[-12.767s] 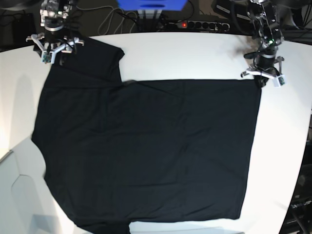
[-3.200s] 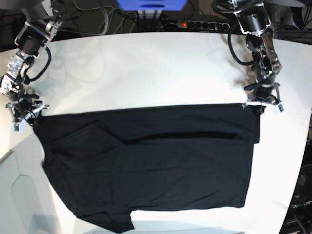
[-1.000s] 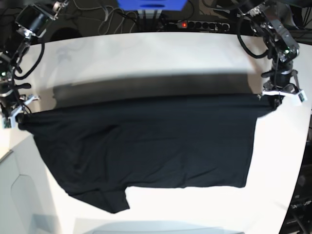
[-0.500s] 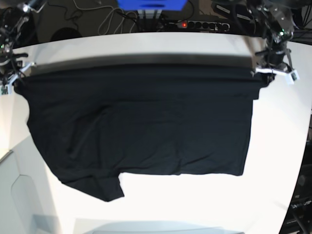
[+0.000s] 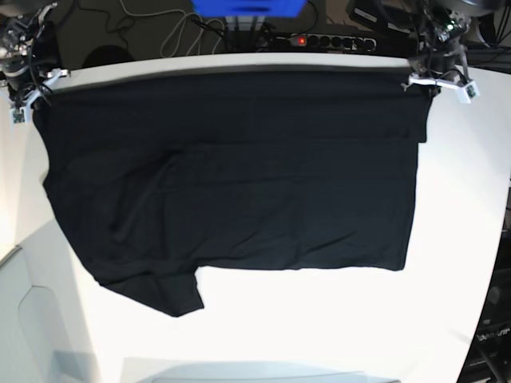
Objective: Fold the T-shirt properly
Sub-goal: 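Drag the lifted collar edge back toward the robot base, then release the collar edge and reach both grippers to the shirt hem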
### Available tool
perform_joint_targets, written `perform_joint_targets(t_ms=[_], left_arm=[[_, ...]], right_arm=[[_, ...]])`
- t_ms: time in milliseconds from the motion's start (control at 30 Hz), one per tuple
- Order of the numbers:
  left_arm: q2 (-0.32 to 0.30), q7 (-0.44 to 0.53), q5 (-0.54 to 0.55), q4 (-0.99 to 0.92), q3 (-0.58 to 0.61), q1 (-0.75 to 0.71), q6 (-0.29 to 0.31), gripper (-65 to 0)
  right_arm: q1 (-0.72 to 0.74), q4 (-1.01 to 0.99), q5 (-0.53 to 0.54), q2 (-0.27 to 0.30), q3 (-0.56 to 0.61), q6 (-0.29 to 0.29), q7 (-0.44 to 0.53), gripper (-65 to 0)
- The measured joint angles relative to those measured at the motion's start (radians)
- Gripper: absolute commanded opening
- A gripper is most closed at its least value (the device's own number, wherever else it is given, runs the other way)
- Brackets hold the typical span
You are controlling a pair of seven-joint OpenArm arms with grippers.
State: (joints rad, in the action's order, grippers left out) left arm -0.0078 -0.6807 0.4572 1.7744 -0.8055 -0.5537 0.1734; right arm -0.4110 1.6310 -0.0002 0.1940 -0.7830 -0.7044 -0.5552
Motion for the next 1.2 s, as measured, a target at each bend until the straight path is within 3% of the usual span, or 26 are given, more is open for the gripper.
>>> perform_joint_targets(t_ms=[433,500,600,733,867,1033,1200], left_arm=[[-0.009,-0.011,-0.003,-0.001,-0.003,-0.019,0.0,-64.5],[-0.009,-0.011,-0.003,-0.001,-0.003,-0.019,0.0,-63.8],[-0.009,-0.011,-0.003,0.0,-0.003,-0.019,0.0,-56.0],[-0.012,-0.011,-0.005,0.038,-0.005,-0.023,-0.002,-36.6],[-0.005,-0.004,-0.004,0.131,-0.07,-0.014,-0.006,-23.9],[0.002,-0.019,-0.005,0.167,-0.101,0.041,-0.005,-20.0],[-0.006,-0.012,-0.018,0.165,-0.142,0.2,-0.008,-20.0]], right_arm=[[-0.031,0.0,0.0,-0.008,0.003,0.0,-0.002,-65.0],[-0.031,0.0,0.0,-0.008,0.003,0.0,-0.002,-62.2],[-0.031,0.0,-0.001,-0.008,0.003,0.0,-0.002,-53.1],[-0.031,0.009,-0.009,-0.006,-0.004,-0.001,-0.004,-40.6],[-0.026,0.089,-0.012,-0.007,-0.009,0.0,-0.01,-35.5],[0.06,0.169,-0.016,-0.079,-0.096,0.002,-0.022,-35.2],[0.193,0.169,-0.015,-0.073,-0.039,0.0,-0.021,-35.1]])
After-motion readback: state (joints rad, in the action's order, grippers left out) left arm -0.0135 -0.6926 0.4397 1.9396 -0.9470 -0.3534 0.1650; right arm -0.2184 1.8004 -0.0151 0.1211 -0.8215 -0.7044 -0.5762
